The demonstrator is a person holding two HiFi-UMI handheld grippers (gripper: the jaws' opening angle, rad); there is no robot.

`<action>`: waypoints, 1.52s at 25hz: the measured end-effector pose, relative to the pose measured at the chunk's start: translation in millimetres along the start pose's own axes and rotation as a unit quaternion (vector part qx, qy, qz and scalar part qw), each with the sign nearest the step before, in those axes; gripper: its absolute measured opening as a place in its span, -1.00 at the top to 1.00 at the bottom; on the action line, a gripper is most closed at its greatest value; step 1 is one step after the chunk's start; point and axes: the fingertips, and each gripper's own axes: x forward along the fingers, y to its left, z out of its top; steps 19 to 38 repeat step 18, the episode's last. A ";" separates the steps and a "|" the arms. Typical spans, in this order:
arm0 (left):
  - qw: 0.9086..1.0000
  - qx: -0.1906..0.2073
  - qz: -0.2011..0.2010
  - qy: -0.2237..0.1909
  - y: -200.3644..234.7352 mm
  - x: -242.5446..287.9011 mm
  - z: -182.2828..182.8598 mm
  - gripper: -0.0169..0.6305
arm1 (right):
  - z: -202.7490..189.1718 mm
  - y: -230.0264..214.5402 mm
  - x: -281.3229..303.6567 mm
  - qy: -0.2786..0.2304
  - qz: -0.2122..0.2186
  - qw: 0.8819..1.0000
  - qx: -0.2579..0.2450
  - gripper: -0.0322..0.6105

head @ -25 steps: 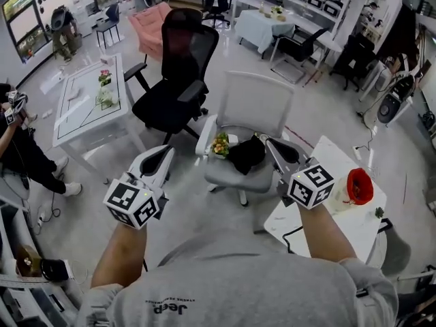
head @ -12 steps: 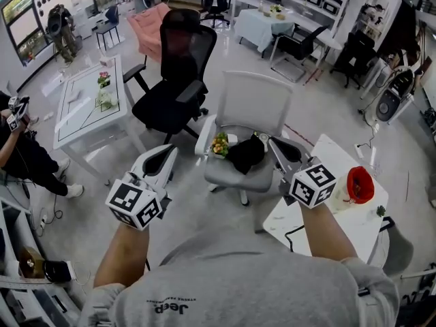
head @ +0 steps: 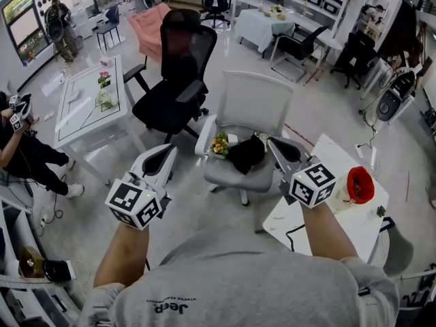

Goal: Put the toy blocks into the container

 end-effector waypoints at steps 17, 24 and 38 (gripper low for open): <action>1.000 0.000 -0.001 -0.001 -0.3 1.5 0.9 0.77 | 3.6 0.6 0.8 0.003 0.003 1.000 -0.012 0.89; 1.000 0.000 -0.001 -0.001 -0.6 1.3 1.1 0.77 | 3.8 0.9 0.6 0.004 0.004 1.000 -0.012 0.89; 1.000 0.000 -0.001 -0.001 -0.6 1.3 1.1 0.77 | 3.8 0.9 0.6 0.004 0.004 1.000 -0.012 0.89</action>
